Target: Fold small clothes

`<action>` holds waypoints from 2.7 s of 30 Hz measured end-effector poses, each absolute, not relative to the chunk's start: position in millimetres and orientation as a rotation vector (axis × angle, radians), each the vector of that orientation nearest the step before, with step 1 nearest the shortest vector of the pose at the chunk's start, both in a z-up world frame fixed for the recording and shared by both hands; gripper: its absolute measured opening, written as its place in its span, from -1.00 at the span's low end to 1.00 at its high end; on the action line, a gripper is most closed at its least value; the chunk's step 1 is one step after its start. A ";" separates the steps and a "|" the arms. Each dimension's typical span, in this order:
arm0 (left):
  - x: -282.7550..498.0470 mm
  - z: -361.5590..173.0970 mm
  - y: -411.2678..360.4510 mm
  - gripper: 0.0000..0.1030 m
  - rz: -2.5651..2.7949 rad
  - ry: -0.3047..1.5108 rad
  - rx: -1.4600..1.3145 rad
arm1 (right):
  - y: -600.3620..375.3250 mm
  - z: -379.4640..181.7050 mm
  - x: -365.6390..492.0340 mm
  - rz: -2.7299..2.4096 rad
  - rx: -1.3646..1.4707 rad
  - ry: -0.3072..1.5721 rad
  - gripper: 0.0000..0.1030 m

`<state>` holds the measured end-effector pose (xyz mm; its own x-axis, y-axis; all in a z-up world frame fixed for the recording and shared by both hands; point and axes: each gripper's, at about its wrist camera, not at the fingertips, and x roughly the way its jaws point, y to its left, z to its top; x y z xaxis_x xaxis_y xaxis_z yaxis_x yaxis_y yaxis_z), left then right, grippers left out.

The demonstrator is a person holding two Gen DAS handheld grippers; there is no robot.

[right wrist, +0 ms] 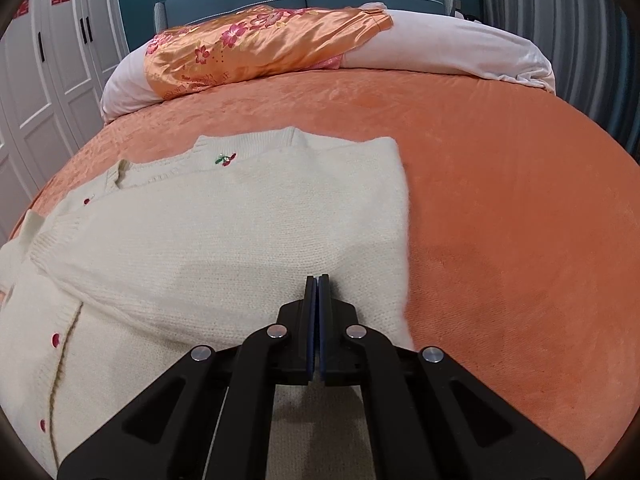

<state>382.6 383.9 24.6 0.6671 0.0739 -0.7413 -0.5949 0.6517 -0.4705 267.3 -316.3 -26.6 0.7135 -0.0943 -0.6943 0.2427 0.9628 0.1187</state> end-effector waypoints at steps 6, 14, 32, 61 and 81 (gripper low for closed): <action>380.8 126.7 266.0 -0.86 0.191 0.599 -0.487 | -320.7 -27.7 265.5 -0.167 0.249 0.742 -1.00; 351.6 176.5 -10.6 -0.86 -0.374 0.580 -0.316 | -326.0 -27.5 264.2 -0.146 0.290 0.733 -1.00; 308.9 54.7 -19.6 0.20 -0.266 0.810 -0.431 | -330.0 -4.4 249.2 -0.011 0.446 0.690 0.13; 346.8 -16.1 67.5 -0.75 0.023 0.834 -0.368 | -294.5 -13.6 312.0 -0.003 0.501 0.777 -0.84; 342.7 -18.8 70.4 -0.71 0.021 0.813 -0.365 | -278.4 3.9 298.4 0.006 0.520 0.764 -0.82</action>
